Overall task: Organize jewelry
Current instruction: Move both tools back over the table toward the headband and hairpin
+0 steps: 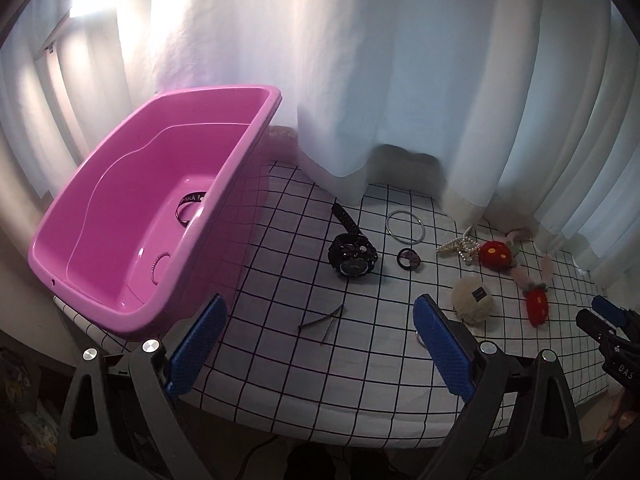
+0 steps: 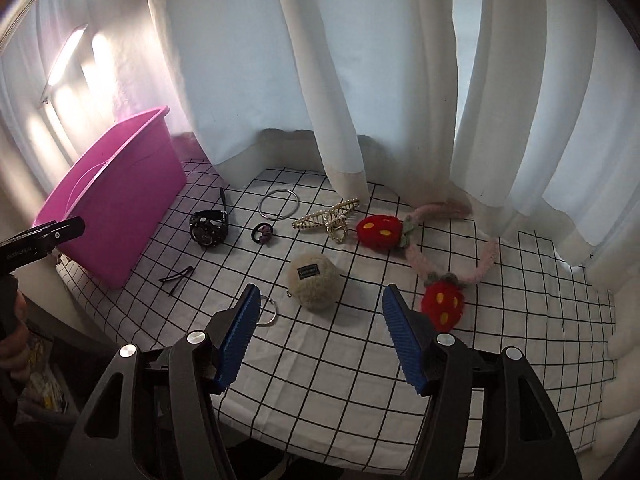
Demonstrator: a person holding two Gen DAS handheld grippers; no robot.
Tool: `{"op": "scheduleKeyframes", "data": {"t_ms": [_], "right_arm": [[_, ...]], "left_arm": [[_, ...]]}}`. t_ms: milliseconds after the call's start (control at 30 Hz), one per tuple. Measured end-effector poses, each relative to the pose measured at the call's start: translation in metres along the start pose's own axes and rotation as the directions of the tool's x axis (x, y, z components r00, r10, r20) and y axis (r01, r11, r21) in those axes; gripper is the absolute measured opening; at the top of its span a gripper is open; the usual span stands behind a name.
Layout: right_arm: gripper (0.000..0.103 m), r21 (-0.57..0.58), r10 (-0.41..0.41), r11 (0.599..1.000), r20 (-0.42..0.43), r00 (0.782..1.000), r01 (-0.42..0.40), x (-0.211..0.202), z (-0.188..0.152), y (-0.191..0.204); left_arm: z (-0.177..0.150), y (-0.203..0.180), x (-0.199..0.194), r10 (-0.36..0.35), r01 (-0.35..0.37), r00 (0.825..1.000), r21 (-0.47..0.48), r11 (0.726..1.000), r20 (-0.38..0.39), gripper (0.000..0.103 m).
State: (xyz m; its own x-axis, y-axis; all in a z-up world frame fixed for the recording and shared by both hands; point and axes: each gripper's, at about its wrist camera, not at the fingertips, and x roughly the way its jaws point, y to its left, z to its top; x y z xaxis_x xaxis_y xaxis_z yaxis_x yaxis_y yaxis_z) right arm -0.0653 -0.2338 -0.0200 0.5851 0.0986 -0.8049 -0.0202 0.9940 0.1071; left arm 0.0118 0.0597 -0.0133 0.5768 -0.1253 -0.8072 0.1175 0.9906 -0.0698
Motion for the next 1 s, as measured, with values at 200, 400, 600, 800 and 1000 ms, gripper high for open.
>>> {"op": "scheduleKeyframes", "data": {"t_ms": [200,400,600,800,1000], "right_arm": [[0.061,0.072,-0.061,0.996,0.001,0.998,0.061,0.004,-0.032,-0.032],[0.061,0.137,-0.075,0.987,-0.044,0.996,0.080,0.023,-0.054,-0.059],[0.061,0.142,-0.069,0.987,-0.050,0.996,0.076,0.041,-0.059,-0.072],[0.061,0.124,-0.060,0.990,-0.037,0.997,0.064,0.057,-0.054,-0.080],[0.061,0.108,-0.057,0.992,-0.051,0.997,0.063,0.078,-0.048,-0.090]], "left_arm": [[-0.036,-0.021,0.031,0.070,-0.068,0.995,0.034,0.997,-0.065,0.093],[-0.056,-0.019,0.056,0.111,-0.112,0.989,0.000,0.994,-0.099,0.093],[-0.063,-0.002,0.075,0.153,-0.162,0.983,-0.077,0.984,-0.106,0.093],[-0.068,0.003,0.100,0.174,-0.183,0.979,-0.081,0.980,-0.106,0.093],[-0.063,0.007,0.131,0.172,-0.179,0.980,-0.066,0.982,-0.102,0.093]]}}
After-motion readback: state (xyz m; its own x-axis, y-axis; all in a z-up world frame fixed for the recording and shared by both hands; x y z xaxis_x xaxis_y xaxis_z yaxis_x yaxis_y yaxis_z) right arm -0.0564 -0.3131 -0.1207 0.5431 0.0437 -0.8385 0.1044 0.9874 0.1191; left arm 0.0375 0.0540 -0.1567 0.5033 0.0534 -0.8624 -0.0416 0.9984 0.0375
